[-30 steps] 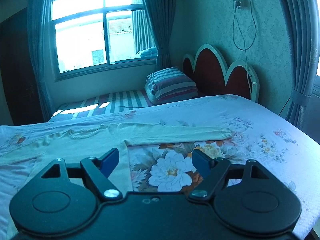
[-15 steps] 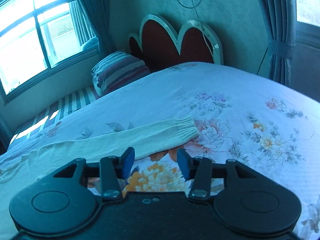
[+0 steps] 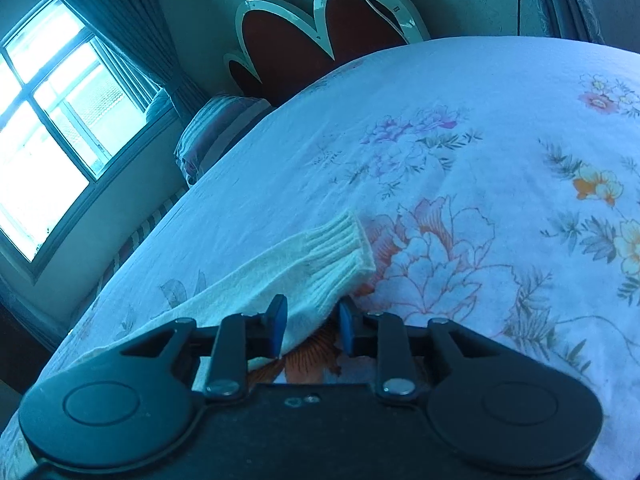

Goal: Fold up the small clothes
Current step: 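Move the right tool to the sweater's sleeve cuff and close on it, then carry the held sleeve with the right tool across the sweater body and release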

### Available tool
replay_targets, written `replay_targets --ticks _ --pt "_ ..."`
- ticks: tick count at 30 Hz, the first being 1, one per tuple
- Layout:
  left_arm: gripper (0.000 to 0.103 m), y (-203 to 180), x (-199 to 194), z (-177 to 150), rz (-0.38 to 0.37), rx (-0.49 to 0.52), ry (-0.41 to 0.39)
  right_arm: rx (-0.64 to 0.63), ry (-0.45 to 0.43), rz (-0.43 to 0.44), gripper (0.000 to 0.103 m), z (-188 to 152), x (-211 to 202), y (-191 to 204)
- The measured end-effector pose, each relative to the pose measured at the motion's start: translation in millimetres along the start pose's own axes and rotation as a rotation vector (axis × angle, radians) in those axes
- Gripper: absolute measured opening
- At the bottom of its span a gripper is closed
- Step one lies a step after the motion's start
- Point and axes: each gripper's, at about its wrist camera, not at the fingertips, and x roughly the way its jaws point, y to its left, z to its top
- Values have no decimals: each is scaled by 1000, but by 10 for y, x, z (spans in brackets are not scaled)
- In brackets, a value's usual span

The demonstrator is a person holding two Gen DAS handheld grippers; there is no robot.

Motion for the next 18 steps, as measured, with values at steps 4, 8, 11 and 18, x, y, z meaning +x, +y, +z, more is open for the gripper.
replay_targets --ticks 4,8,11,18 --pt "103 -11 75 46 66 49 4 36 12 6 6 81 80 -71" --pt "103 226 177 122 103 60 8 -36 -2 -10 6 136 4 134" --pt "103 497 271 173 137 19 7 -104 -34 16 6 151 -109 511" --pt "103 1122 552 266 102 20 -11 -315 -62 135 6 -214 -343 1992"
